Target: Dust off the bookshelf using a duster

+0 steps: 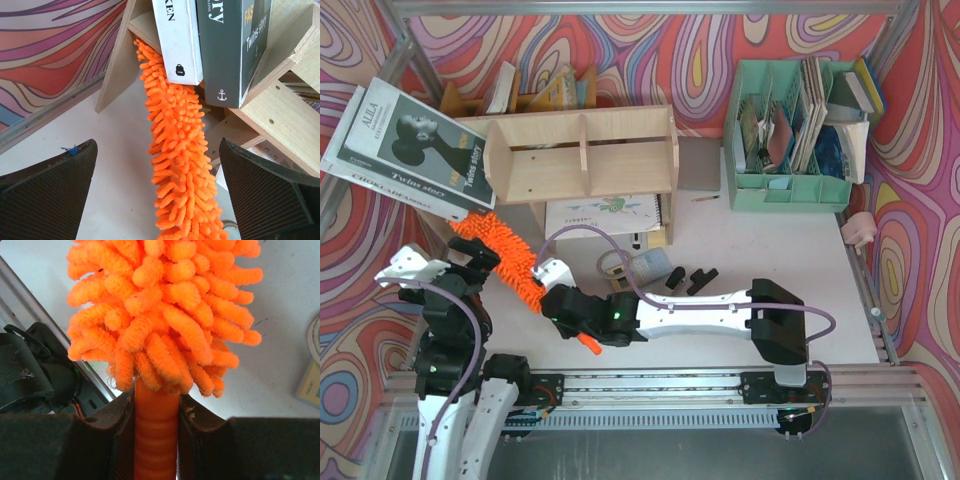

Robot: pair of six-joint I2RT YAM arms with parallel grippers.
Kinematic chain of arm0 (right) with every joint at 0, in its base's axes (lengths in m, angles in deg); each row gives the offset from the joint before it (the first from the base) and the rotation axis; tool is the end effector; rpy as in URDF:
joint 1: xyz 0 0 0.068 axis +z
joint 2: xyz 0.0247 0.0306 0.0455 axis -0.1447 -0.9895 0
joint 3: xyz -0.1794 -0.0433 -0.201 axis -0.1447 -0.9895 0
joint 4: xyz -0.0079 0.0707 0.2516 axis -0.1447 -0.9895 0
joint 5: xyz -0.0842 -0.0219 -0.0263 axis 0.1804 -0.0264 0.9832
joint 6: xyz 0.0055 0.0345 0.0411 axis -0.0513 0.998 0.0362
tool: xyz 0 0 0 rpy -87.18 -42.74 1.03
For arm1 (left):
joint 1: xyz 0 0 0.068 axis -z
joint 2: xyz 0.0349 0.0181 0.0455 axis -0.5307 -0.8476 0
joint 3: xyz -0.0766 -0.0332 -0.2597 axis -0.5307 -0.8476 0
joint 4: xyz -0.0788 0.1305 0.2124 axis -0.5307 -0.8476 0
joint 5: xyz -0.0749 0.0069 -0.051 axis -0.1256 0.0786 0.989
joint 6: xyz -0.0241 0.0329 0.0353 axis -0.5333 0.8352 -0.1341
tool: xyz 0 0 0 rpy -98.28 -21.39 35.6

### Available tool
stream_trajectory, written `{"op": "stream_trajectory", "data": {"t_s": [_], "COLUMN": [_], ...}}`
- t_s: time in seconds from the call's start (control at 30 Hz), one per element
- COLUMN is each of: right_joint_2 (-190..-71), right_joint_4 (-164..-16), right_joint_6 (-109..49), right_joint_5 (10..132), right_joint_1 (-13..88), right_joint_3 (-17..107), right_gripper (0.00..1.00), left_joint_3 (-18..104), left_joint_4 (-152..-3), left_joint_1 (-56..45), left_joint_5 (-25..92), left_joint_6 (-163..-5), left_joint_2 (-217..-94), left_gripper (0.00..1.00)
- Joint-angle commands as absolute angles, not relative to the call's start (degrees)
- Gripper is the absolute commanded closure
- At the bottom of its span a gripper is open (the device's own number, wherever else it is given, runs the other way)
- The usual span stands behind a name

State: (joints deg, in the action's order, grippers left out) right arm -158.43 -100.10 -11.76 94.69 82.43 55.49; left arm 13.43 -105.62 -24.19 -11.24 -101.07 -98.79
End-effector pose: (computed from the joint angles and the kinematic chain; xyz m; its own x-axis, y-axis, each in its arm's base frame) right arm 0.1313 0.4251 0.2648 -0.5028 -0.2744 -0.8197 -0.7145 0.6657 0.2154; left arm 0.0760 0.0108 0.3483 0.1942 -0.4211 -0.8860 -0.4377 0.7711 -0.4624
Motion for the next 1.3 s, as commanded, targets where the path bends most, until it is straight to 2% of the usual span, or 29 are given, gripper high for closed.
{"op": "stream_trajectory", "data": {"t_s": [0.0,0.17,0.3,0.5,0.87,1.13,1.27], "right_joint_2": [-157.4,-151.9,-148.2,-153.0,-162.9,-156.3,-156.0], "right_joint_4": [-95.6,-97.9,-97.9,-95.4,-93.6,-93.7,-96.9], "right_joint_6": [-11.9,-3.0,2.2,-0.7,-10.1,-0.7,3.9], "right_joint_5": [99.3,111.3,114.8,106.0,99.9,115.8,119.5], "right_joint_1": [83.9,83.7,83.7,84.1,88.2,88.2,88.1], "right_joint_3": [58.6,52.3,49.2,52.9,64.5,54.8,54.6], "right_gripper": [1.00,1.00,1.00,1.00,1.00,1.00,1.00], "left_joint_3": [13.2,13.2,13.1,13.1,13.1,13.0,13.0], "left_joint_4": [-104.8,-104.8,-104.7,-104.6,-104.7,-104.6,-104.5], "left_joint_1": [-24.6,-24.6,-24.6,-24.6,-24.6,-24.6,-24.6], "left_joint_5": [-10.7,-10.7,-10.5,-10.2,-10.2,-10.1,-10.0], "left_joint_6": [-101.5,-101.6,-101.7,-101.7,-101.8,-101.8,-101.8], "left_joint_2": [-98.0,-97.6,-97.6,-98.0,-98.0,-97.8,-97.9], "left_gripper": [0.01,0.01,0.02,0.01,0.01,0.01,0.01]}}
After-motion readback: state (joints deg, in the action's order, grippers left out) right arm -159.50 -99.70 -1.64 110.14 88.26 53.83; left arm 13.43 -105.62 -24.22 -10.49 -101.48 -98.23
